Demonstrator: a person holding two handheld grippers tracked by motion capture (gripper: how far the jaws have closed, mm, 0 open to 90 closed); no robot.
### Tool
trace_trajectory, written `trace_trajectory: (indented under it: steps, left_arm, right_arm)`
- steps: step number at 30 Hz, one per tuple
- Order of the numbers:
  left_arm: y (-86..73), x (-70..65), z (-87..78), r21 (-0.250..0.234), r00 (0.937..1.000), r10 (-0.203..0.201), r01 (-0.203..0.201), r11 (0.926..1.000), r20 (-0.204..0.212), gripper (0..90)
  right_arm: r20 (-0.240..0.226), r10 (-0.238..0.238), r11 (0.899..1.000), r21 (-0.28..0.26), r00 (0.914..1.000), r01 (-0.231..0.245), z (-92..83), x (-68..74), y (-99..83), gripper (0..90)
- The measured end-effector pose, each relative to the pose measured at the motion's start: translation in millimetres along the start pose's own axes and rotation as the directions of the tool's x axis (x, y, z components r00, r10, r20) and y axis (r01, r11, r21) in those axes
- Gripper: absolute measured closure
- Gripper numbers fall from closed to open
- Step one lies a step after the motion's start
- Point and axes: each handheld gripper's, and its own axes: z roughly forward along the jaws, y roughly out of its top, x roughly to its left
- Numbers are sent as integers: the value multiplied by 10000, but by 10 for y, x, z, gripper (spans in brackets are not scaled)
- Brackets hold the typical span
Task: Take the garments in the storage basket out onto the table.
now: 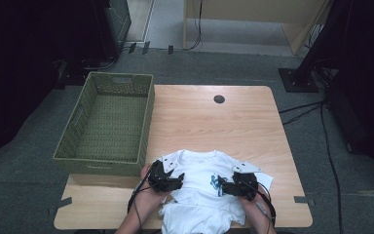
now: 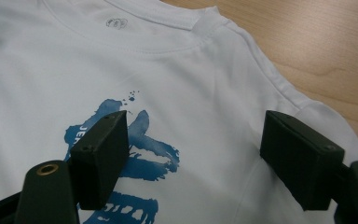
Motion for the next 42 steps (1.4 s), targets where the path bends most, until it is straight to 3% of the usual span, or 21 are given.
trace_trajectory:
  steps: [14, 20, 25, 27, 28, 30, 34, 37, 42]
  left_arm:
    - [-197, -107, -199, 35, 9999, 87, -87, 10000, 56, 337]
    - [-281, -154, -300, 127, 9997, 21, -24, 9999, 230, 337]
    - [-387, -194, -439, 260, 9978, -280, 264, 9993, 598, 337]
    - [-401, -203, -454, 259, 9974, -289, 273, 9993, 652, 337]
    - [-433, -218, -465, 134, 9976, -67, 58, 9999, 693, 337]
    - [-447, -207, -466, 26, 9973, -16, 14, 10000, 732, 339]
    - [-411, -153, -483, 77, 9975, -365, 361, 9993, 599, 371]
    - [-412, -103, -540, -15, 9976, -550, 551, 9985, 432, 376]
    - [-458, -43, -627, -129, 9972, -722, 725, 9973, 196, 422]
  right_arm:
    - [-120, -120, 9999, -37, 9999, 120, -150, 149, -159, 240]
    - [-193, -169, 9998, 45, 9997, 170, -250, 240, -251, 240]
    - [-247, -261, 9995, 198, 9994, 265, -367, 331, -350, 241]
    - [-249, -247, 9993, 262, 9994, 253, -410, 366, -387, 241]
    - [-265, -283, 9993, 233, 9992, 289, -424, 375, -402, 242]
    - [-282, -282, 9995, 166, 9992, 286, -436, 374, -421, 247]
    - [-426, -114, 9998, 156, 9990, 120, -443, 345, -399, 252]
    - [-239, -90, 9998, -178, 9997, 86, -500, 304, -389, 252]
    - [-55, 93, 9999, -98, 9999, -94, -567, 221, -412, 253]
